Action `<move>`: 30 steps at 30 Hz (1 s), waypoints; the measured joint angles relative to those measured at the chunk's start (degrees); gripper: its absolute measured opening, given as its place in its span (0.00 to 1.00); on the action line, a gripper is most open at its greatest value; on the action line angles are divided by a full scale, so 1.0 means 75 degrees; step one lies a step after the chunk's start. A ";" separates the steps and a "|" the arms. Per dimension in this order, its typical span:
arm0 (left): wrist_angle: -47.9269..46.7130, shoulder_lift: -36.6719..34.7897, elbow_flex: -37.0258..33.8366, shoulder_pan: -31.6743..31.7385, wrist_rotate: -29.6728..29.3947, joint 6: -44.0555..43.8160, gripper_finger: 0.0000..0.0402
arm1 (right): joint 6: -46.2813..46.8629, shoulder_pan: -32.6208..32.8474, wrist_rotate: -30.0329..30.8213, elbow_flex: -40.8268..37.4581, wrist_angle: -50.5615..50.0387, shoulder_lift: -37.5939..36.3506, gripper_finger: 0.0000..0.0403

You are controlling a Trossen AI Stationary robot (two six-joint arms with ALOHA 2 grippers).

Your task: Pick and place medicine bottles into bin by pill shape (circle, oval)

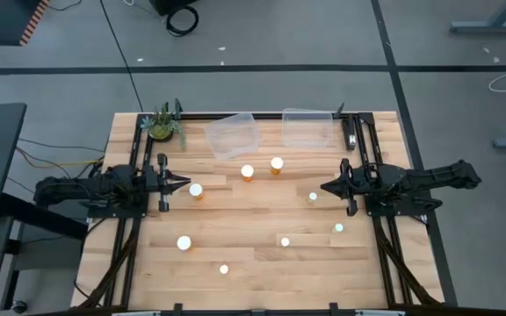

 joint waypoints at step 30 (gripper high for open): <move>-0.0742 0.0063 0.0202 0.0003 0.0095 -0.4769 0.05 | 0.0001 0.0003 0.0000 0.0000 0.0002 0.0002 0.05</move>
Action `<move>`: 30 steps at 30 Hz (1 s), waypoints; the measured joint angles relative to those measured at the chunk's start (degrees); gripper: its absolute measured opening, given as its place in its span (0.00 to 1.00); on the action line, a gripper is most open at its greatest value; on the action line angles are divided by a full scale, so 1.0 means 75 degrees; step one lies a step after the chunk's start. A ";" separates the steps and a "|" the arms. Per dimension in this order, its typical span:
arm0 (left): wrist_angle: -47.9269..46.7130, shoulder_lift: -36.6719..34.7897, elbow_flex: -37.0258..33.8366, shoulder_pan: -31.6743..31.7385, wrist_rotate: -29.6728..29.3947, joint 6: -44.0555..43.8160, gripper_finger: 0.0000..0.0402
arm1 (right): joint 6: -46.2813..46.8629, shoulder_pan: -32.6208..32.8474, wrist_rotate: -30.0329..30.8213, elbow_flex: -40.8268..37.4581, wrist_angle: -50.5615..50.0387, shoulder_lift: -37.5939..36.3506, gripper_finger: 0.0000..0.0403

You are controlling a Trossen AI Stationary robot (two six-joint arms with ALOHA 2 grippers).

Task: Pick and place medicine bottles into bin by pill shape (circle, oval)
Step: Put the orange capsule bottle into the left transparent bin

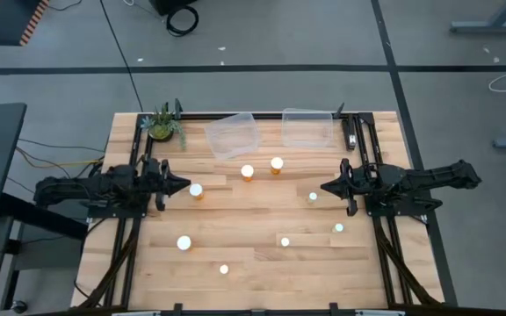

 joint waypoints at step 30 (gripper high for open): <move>-0.3940 0.5546 0.3335 0.0108 0.0045 -0.1059 0.43 | 0.0000 -0.0002 0.0000 0.0000 -0.0003 -0.0002 0.05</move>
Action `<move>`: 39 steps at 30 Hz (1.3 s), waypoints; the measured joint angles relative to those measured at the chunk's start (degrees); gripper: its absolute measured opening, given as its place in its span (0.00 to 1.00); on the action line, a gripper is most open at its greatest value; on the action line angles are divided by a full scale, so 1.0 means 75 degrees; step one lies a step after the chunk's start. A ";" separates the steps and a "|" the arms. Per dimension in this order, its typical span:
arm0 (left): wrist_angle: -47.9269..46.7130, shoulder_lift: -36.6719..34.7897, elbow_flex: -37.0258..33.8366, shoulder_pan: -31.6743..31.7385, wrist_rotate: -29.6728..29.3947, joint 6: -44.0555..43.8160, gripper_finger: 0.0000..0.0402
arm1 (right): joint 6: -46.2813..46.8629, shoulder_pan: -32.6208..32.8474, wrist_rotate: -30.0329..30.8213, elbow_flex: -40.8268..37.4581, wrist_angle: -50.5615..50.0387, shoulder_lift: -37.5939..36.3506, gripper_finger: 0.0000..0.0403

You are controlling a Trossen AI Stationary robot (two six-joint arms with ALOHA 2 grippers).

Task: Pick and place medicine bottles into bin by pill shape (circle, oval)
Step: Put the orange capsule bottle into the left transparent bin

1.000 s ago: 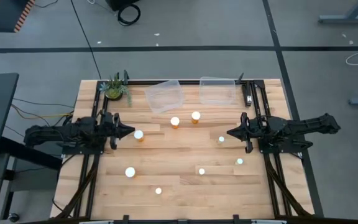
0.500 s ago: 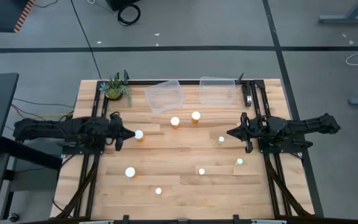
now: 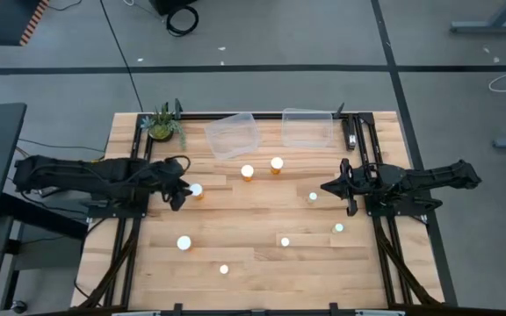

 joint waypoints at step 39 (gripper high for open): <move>-0.1856 0.5517 0.2490 0.1020 0.0816 0.2665 0.78 | -0.0001 -0.0001 0.0000 0.0000 -0.0008 0.0002 0.05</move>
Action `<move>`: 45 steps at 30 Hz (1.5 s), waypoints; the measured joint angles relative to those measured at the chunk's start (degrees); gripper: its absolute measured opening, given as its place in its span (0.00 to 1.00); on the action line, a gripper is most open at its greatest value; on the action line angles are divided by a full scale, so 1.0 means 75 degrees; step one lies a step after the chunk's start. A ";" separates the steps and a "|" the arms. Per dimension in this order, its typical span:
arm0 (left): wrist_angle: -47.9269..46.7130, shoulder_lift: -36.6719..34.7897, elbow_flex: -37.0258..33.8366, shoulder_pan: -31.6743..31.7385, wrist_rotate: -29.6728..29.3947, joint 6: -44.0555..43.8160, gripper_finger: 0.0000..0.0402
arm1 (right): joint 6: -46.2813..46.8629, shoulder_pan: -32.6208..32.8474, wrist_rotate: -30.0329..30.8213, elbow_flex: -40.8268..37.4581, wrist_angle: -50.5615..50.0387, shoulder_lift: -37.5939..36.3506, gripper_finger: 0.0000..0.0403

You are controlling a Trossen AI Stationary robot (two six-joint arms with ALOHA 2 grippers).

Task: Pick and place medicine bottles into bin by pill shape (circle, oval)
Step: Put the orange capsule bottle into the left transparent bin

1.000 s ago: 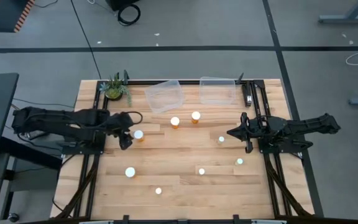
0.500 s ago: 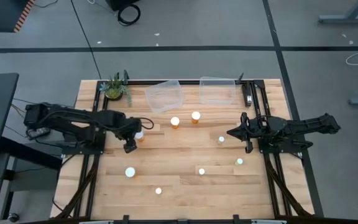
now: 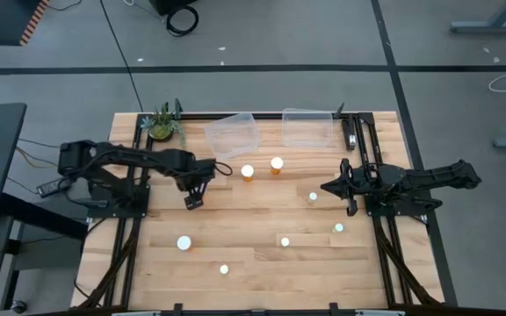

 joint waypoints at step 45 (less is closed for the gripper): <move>-0.0149 0.0184 0.0733 -0.0026 0.0012 0.0507 0.55 | -0.0001 0.0000 0.0000 0.0000 -0.0041 -0.0001 0.05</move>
